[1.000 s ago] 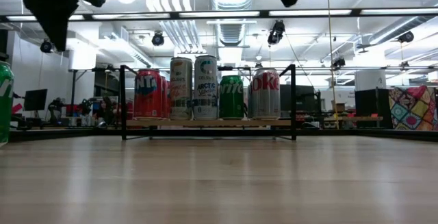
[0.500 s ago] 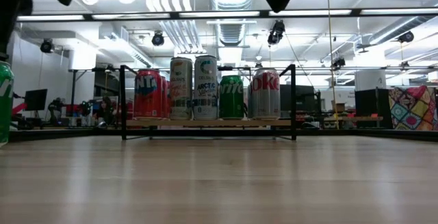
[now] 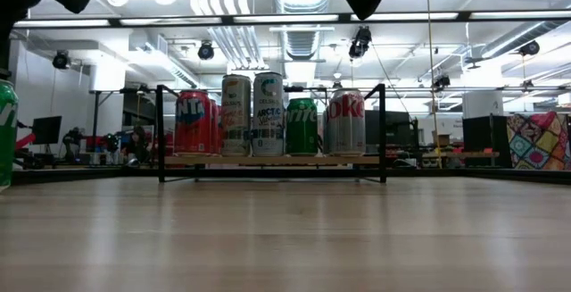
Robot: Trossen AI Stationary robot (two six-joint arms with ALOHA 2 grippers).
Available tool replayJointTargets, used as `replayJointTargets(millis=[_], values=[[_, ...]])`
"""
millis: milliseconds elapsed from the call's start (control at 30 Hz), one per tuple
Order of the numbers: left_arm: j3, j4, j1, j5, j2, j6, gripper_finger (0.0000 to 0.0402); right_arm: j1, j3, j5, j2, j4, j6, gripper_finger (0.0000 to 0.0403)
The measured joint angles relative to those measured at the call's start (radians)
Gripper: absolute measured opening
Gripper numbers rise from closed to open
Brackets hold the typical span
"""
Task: Sort soda cans
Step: Put the green soda can on the shelf and align it with the other green soda cans
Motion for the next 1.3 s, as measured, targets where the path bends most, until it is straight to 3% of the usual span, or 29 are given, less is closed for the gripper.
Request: replayJointTargets(millis=[867,1133,1300], values=[[-0.17,0.109,0.0,0.019,0.011,-0.04,0.0341,0.0,-0.001,0.0,0.0,-0.025,0.013,0.0009],[-0.227,0.293,0.001,0.015,0.011,0.032,0.0336,0.0,-0.001,0.0,0.0,-0.025,0.015,0.0009],[-0.222,0.448,0.0,-0.022,0.024,0.179,0.03,0.0,-0.001,0.0,0.0,-0.025,0.015,0.0009]])
